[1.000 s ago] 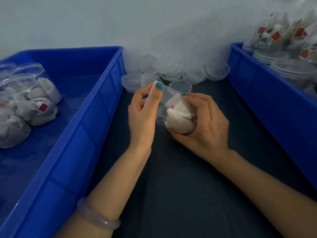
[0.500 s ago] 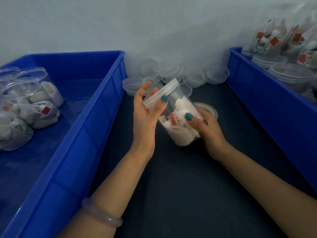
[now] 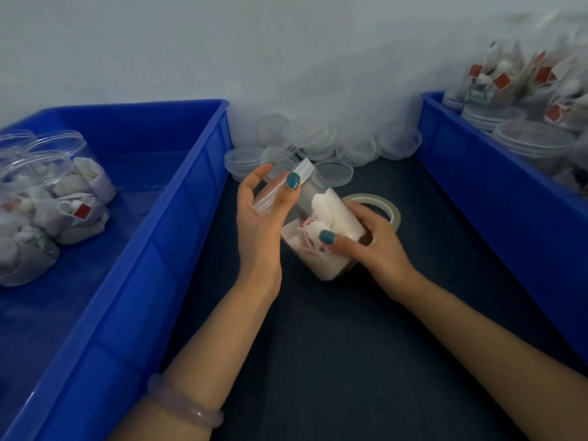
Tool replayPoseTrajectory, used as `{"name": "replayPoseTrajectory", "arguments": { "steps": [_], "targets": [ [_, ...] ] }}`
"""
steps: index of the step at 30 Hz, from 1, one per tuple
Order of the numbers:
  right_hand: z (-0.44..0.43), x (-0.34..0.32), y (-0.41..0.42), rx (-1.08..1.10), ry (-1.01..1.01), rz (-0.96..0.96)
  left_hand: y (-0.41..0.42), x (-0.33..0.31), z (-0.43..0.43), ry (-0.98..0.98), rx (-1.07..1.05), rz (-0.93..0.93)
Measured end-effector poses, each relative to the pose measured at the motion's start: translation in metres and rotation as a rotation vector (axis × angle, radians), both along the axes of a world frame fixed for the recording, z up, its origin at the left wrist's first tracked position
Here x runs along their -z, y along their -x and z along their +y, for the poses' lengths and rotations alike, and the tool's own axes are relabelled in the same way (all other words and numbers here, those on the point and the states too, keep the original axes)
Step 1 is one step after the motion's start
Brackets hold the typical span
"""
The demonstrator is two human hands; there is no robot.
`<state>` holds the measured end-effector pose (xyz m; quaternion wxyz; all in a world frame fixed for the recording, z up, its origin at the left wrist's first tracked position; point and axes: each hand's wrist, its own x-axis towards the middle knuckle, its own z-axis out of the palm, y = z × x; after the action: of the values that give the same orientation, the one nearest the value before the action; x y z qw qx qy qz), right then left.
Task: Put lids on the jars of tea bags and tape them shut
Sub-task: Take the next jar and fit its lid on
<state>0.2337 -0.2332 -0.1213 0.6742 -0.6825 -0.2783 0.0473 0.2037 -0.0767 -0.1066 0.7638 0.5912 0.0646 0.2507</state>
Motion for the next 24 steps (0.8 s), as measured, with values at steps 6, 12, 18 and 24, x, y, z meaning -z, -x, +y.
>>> {"name": "replayPoseTrajectory", "arguments": {
  "steps": [6, 12, 18, 24],
  "targets": [
    [0.005, 0.007, 0.005, 0.167, 0.094, -0.127, 0.000, 0.001, -0.001, 0.035, 0.029, 0.009],
    [0.000, 0.009, 0.002, 0.524, 0.468, -0.692, -0.001, 0.002, -0.002, 0.014, -0.010, 0.044],
    [0.001, 0.011, 0.000, 0.430, 0.436, -0.582, 0.000, 0.004, -0.004, -0.103, -0.055, -0.018],
    [-0.001, 0.008, 0.000, 0.269, 0.363, -0.424, 0.003, 0.001, -0.006, -0.244, -0.098, -0.094]
  ]
}}
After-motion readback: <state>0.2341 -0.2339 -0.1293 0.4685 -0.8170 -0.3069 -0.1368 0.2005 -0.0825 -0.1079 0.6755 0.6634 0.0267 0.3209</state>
